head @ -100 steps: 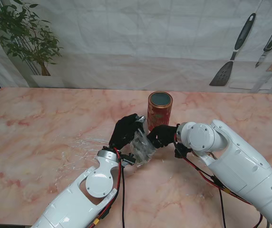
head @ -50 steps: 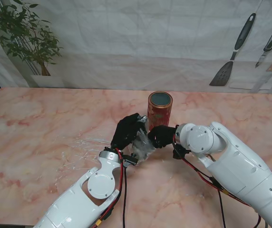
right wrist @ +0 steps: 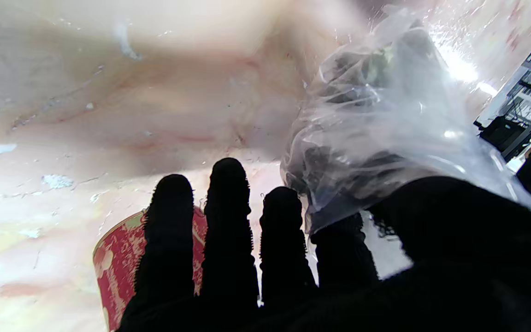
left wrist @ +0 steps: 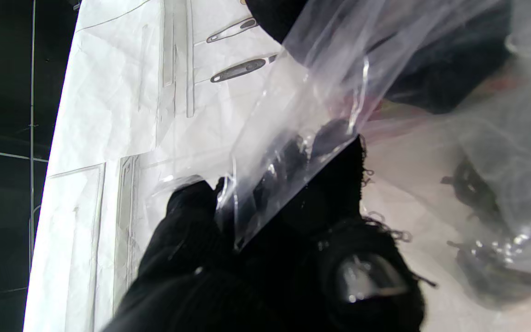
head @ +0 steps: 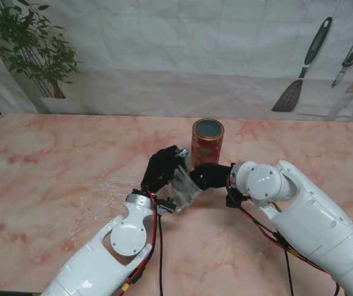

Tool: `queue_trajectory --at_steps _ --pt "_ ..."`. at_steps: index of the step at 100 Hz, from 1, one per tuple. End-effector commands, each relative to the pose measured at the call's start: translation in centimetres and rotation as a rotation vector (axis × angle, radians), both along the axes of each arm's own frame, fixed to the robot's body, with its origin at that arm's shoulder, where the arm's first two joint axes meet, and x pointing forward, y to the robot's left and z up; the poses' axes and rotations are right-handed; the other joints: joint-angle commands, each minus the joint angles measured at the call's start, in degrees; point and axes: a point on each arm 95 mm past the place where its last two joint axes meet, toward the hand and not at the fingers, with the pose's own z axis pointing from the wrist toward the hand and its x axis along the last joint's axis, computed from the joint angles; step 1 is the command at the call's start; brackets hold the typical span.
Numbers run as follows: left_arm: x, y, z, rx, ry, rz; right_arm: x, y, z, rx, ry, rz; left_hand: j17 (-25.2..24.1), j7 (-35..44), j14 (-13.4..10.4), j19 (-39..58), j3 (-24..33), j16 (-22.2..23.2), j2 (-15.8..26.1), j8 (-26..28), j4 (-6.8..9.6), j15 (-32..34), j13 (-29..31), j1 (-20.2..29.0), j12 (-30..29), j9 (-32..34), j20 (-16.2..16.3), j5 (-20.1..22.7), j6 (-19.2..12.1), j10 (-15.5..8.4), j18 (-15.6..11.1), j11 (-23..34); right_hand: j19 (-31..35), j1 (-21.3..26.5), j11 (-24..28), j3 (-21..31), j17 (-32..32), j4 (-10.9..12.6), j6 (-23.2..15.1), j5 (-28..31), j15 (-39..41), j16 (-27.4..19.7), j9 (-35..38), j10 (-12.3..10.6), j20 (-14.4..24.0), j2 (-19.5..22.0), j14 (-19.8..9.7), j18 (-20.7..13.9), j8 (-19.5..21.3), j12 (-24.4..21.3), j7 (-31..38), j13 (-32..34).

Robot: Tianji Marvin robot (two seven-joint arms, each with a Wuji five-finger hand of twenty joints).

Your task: Insert tea bags into the tea bag box

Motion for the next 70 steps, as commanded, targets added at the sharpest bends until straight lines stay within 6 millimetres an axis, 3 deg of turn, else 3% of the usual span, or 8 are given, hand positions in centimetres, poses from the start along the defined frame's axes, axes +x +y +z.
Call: queue_trajectory --at_steps 1,20,38,70 --pt "0.2 0.0 0.7 -0.001 -0.01 -0.01 -0.5 -0.2 -0.5 0.0 0.02 -0.016 -6.4 4.5 9.4 4.5 -0.1 -0.9 3.9 1.1 1.1 7.4 5.6 2.9 -1.2 -1.1 -1.3 0.7 5.0 -1.9 5.3 -1.5 -0.5 0.8 -0.2 3.0 -0.9 3.9 -0.2 -1.5 -0.4 -0.7 -2.2 0.0 -0.7 0.8 0.0 -0.3 2.1 1.5 3.8 -2.1" --pt "0.3 0.3 0.5 0.026 0.003 -0.007 -0.7 -0.5 0.3 0.035 0.007 -0.074 -6.4 4.4 9.3 4.5 -0.2 -0.8 3.9 1.1 1.1 7.4 5.6 2.8 -1.2 -1.1 -1.3 0.7 5.0 -2.0 5.4 -1.6 -0.8 -0.7 -1.1 3.4 -1.3 5.3 0.5 -2.5 -1.4 -1.5 -4.4 0.9 -1.0 2.0 0.4 0.0 3.7 0.0 5.4 -4.0" --pt "0.4 0.3 0.2 0.05 0.014 -0.009 -0.8 -0.6 0.9 0.102 -0.017 -0.158 -6.4 4.4 9.4 4.4 -0.2 -0.8 3.9 1.1 1.11 7.3 5.5 2.8 -1.2 -1.1 -1.4 0.7 5.0 -1.9 5.4 -1.6 -0.9 -0.2 -5.0 3.9 -0.6 5.2 1.9 -2.2 -3.8 -9.3 -6.8 3.5 -1.2 1.0 1.4 1.1 2.8 -12.0 5.8 -5.8" --pt "0.5 0.2 0.1 0.068 0.015 -0.022 -0.6 -0.7 1.7 0.136 -0.118 -0.257 -6.4 4.4 9.5 4.3 -0.2 -0.8 3.9 1.1 1.12 7.3 5.5 2.8 -1.2 -1.1 -1.4 0.7 5.0 -1.8 5.5 -1.6 -0.7 -0.1 -4.4 4.1 0.8 4.0 1.6 -1.8 -3.6 -10.9 -6.2 3.0 -1.1 0.0 1.4 0.8 1.9 -14.1 5.7 -4.8"
